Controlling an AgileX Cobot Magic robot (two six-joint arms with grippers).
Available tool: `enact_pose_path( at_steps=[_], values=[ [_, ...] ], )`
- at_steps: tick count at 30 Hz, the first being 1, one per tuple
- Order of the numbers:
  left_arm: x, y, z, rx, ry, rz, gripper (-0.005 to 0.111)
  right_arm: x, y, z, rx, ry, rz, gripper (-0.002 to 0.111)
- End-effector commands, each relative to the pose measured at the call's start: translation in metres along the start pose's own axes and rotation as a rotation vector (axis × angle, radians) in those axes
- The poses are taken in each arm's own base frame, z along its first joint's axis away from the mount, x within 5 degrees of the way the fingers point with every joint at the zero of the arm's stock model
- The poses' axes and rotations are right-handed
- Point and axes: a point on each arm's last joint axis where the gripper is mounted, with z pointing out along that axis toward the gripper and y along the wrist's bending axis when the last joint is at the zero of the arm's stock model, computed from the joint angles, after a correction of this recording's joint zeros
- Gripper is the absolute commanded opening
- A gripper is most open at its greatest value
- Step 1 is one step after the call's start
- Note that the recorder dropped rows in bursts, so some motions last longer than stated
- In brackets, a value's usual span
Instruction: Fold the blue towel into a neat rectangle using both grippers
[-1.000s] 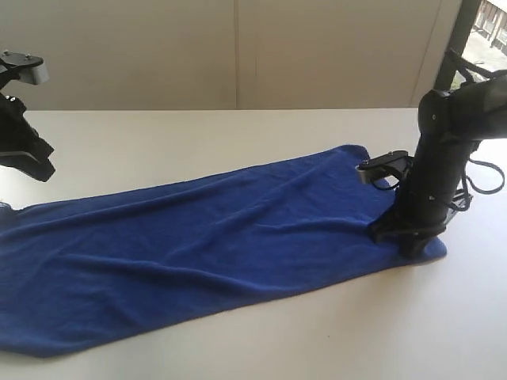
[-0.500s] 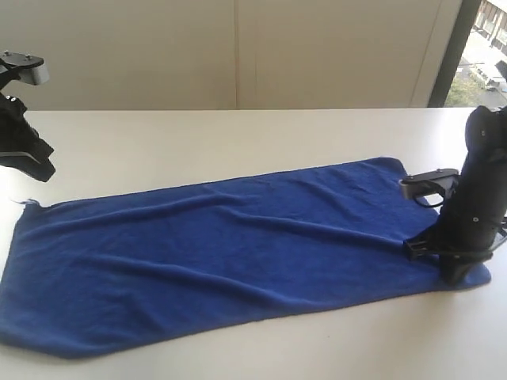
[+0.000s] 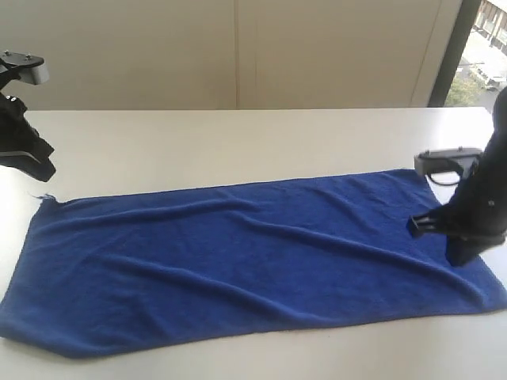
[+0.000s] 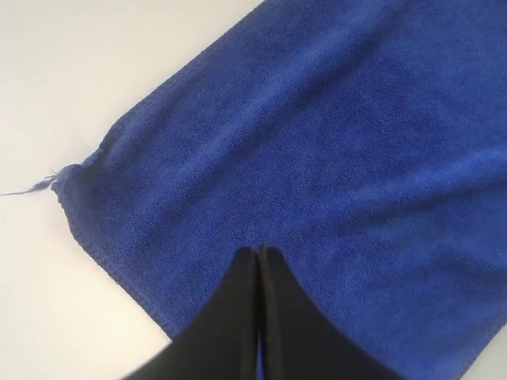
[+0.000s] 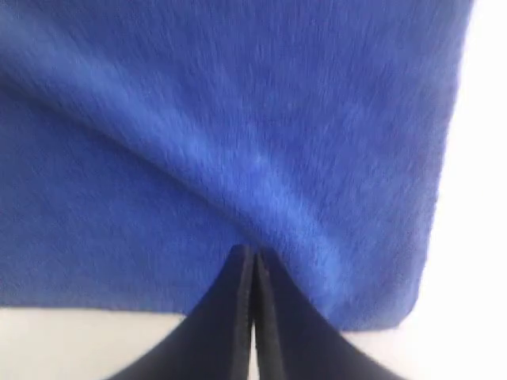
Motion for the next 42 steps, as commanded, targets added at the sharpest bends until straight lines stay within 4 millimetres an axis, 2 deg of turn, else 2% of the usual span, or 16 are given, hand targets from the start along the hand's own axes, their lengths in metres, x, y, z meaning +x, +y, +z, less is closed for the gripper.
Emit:
enact_pose_path(
  at_steps=[1,5,9,12,16,20,26,30,35,38,40,42],
  values=[
    [0.004,-0.002,0.003,0.044,0.029,-0.024,0.0,-0.026,-0.005,-0.022,0.014,-0.167,-0.002,0.0],
    [0.004,0.0,0.013,0.071,0.043,-0.042,0.0,-0.063,-0.009,-0.012,0.002,-0.293,0.037,0.0],
    [0.001,-0.004,0.015,0.121,0.009,-0.067,0.0,-0.094,-0.011,0.018,-0.049,-0.25,0.074,0.0],
    [-0.001,-0.005,0.015,0.136,-0.009,-0.055,0.0,-0.105,-0.012,0.037,-0.062,-0.179,0.071,0.0],
    [-0.001,-0.005,0.015,0.136,-0.011,-0.037,0.0,-0.116,-0.016,0.046,-0.041,-0.177,0.056,0.0],
    [-0.001,-0.005,0.015,0.136,-0.012,-0.039,0.0,-0.12,-0.024,0.049,0.033,-0.2,0.068,0.0],
    [-0.001,-0.005,0.015,0.145,-0.005,-0.039,0.0,-0.116,-0.035,0.064,0.145,-0.135,0.061,0.0],
    [0.0,-0.006,0.015,0.155,0.005,-0.039,0.0,-0.11,-0.052,0.073,0.207,-0.094,0.134,0.0],
    [0.001,-0.007,0.015,0.159,0.009,-0.038,0.0,-0.108,-0.069,0.072,0.221,-0.112,0.178,0.0],
    [0.002,-0.008,0.016,0.175,0.031,-0.035,0.0,-0.109,-0.076,0.07,0.251,-0.129,0.142,0.0],
    [0.003,-0.007,0.016,0.165,0.041,-0.027,0.0,-0.111,-0.077,0.065,0.253,-0.154,0.122,0.0],
    [0.004,-0.006,0.016,0.158,0.048,-0.022,0.0,-0.114,-0.076,0.051,0.246,-0.212,0.127,0.0]
  ],
)
